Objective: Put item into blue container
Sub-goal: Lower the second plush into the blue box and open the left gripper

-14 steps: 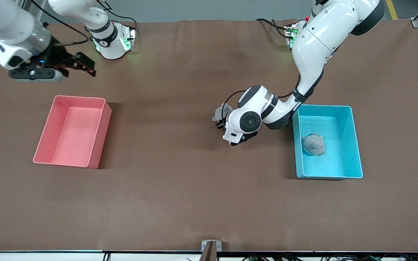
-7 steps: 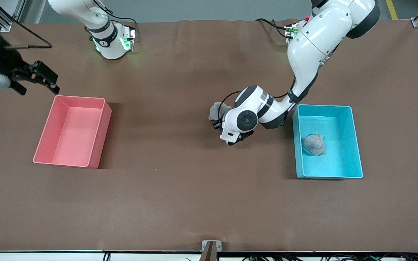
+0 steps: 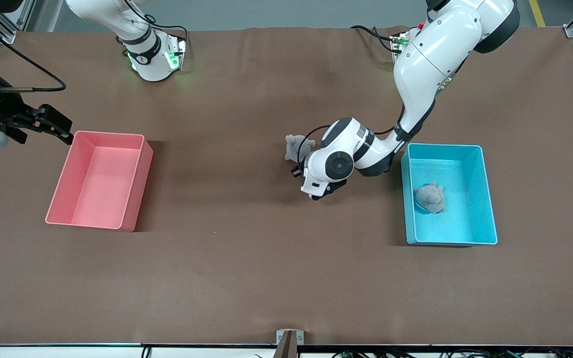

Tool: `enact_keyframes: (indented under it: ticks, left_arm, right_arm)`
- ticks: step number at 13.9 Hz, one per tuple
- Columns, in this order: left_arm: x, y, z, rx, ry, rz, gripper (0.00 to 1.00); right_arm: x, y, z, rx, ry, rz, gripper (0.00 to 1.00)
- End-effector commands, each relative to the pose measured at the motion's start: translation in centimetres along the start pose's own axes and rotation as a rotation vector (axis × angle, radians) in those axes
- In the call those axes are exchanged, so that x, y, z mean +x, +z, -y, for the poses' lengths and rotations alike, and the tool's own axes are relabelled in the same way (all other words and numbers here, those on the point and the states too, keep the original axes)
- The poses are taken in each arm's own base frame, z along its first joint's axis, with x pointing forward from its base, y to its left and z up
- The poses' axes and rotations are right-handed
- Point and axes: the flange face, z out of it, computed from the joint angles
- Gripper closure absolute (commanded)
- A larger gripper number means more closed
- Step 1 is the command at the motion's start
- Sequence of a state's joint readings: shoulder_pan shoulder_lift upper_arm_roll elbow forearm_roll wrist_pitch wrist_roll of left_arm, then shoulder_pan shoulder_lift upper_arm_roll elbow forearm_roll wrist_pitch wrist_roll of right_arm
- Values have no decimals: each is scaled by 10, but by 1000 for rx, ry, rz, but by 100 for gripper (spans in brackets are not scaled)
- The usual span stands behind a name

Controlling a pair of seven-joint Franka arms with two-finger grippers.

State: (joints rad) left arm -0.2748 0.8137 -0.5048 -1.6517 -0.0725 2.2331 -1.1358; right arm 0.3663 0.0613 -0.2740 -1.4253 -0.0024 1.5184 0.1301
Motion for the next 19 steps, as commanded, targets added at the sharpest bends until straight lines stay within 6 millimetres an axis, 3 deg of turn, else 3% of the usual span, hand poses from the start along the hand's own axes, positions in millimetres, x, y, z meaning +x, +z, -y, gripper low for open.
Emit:
enact_keyframes:
  ticks: [1, 4, 6, 12, 14, 17, 19]
  left_arm:
    - [-2, -12, -3, -21, -13, -3, 100]
    - [1, -22, -1, -24, -21, -5, 100]
    - [-6, -53, -2, -32, -9, -29, 100]
    - [8, -191, 31, -45, -4, -101, 100]
    - [23, -239, 63, -23, 52, -116, 100]
    - [94, -289, 147, 49, 222, -107, 100]
    - [139, -309, 198, 126, 315, -154, 100]
  right_arm:
    - [0, -3, -15, 12, 0, 8, 0]
    - [-2, -3, -10, 24, -17, 18, 0]
    - [-3, -4, -11, 22, -17, 19, 0]
    - [-4, -4, -10, 24, -18, 21, 0]
    - [-4, -5, -6, 24, -24, 19, 0]
    - [-5, -9, -6, 22, -25, 13, 0]
    - [-6, -8, -6, 21, -25, 16, 0]
